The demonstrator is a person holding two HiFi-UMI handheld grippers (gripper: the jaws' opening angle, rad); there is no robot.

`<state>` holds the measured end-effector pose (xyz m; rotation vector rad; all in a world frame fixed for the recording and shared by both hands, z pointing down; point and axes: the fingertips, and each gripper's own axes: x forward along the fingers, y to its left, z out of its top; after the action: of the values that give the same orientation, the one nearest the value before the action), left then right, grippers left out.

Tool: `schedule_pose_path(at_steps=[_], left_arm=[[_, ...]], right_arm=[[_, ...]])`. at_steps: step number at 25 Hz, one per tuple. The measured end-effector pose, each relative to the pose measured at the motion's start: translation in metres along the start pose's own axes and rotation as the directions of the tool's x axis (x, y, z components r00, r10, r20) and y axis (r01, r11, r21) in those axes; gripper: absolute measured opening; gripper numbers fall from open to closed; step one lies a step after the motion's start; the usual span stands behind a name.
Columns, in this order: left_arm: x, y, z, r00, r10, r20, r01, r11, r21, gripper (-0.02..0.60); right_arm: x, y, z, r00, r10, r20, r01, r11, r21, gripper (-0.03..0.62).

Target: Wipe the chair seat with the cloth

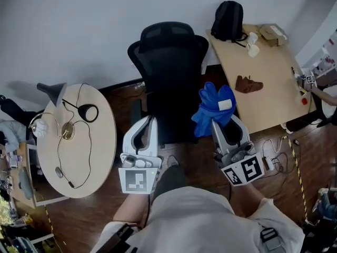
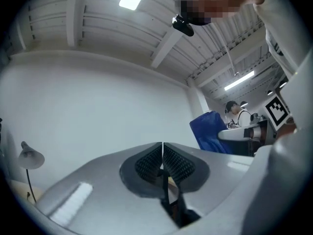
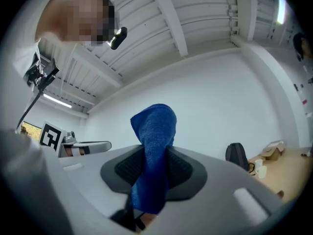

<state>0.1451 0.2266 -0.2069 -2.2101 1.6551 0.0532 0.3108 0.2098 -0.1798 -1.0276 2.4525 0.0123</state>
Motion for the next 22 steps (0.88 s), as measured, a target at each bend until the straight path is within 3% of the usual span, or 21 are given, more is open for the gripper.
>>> schedule_pose_path(at_steps=[5, 10, 13, 17, 22], left_arm=[[-0.073, -0.085, 0.017, 0.993, -0.037, -0.11, 0.044, 0.997, 0.062, 0.055], [-0.15, -0.17, 0.028, 0.962, -0.072, -0.263, 0.108, 0.986, 0.126, 0.06], [-0.186, -0.204, 0.04, 0.946, -0.054, -0.318, 0.107, 0.983, 0.151, 0.06], [-0.212, -0.213, 0.062, 0.945, 0.007, -0.328, 0.043, 0.989, 0.145, 0.058], [-0.222, -0.221, 0.091, 0.958, -0.051, -0.282, 0.095, 0.985, 0.145, 0.063]], right_arm=[[-0.103, 0.034, 0.042, 0.999, 0.046, 0.015, -0.046, 0.999, -0.01, 0.115], [-0.204, 0.057, 0.073, 0.997, 0.076, 0.025, -0.076, 0.997, 0.006, 0.115], [-0.236, 0.071, 0.085, 0.995, 0.09, 0.034, -0.091, 0.996, 0.015, 0.115], [-0.261, 0.09, 0.101, 0.995, 0.086, 0.047, -0.086, 0.996, 0.003, 0.115], [-0.266, 0.103, 0.122, 0.997, 0.048, 0.059, -0.048, 0.999, -0.005, 0.113]])
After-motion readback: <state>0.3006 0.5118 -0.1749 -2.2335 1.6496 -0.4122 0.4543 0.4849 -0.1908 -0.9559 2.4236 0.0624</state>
